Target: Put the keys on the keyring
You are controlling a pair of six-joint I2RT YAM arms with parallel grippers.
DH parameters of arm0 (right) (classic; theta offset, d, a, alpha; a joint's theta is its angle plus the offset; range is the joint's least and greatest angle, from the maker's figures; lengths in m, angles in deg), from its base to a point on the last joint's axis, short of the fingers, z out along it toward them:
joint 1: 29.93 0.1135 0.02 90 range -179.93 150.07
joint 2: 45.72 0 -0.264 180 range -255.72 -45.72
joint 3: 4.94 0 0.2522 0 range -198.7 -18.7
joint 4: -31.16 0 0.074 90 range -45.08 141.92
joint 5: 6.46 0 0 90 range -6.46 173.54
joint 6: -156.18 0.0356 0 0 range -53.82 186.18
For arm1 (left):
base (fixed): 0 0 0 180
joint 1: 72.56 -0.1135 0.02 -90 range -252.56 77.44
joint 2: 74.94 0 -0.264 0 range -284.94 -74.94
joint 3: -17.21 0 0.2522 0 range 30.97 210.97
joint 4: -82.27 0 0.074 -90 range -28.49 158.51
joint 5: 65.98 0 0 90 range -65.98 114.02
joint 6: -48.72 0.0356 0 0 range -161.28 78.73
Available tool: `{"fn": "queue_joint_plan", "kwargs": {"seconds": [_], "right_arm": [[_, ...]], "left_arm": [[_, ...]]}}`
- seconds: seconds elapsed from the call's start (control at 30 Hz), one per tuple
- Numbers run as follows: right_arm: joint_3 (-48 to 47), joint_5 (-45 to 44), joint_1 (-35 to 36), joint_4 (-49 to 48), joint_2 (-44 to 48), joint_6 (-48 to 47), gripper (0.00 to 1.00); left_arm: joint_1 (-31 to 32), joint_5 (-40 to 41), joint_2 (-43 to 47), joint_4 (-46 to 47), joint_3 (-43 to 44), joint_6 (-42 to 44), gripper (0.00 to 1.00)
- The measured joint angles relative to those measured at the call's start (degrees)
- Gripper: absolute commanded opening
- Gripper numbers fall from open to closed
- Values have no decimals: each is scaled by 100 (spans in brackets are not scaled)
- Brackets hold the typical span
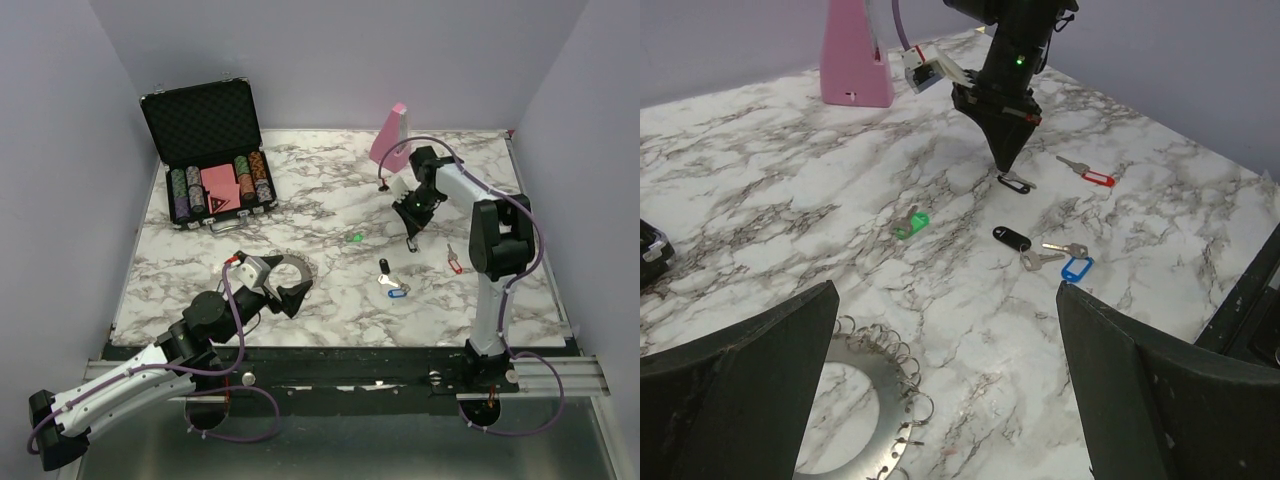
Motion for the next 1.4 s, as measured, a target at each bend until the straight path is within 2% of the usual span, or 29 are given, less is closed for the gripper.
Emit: {"fn": "queue_joint_plan", "kwargs": {"seconds": [0.43,0.77,1.1,1.4], "right_arm": [[-243,-197,105,304,-149,-48,13],[-278,-188,107,341,-151,-44,27],[-492,-129,107,358,-149,-22,36],[-426,238,107,304,201,70,38]], "left_arm": [[0,4,4,0,0,0,99],[0,22,28,0,0,0,99],[37,52,85,-4,-22,0,99],[48,92,142,-2,-26,-24,99]]}}
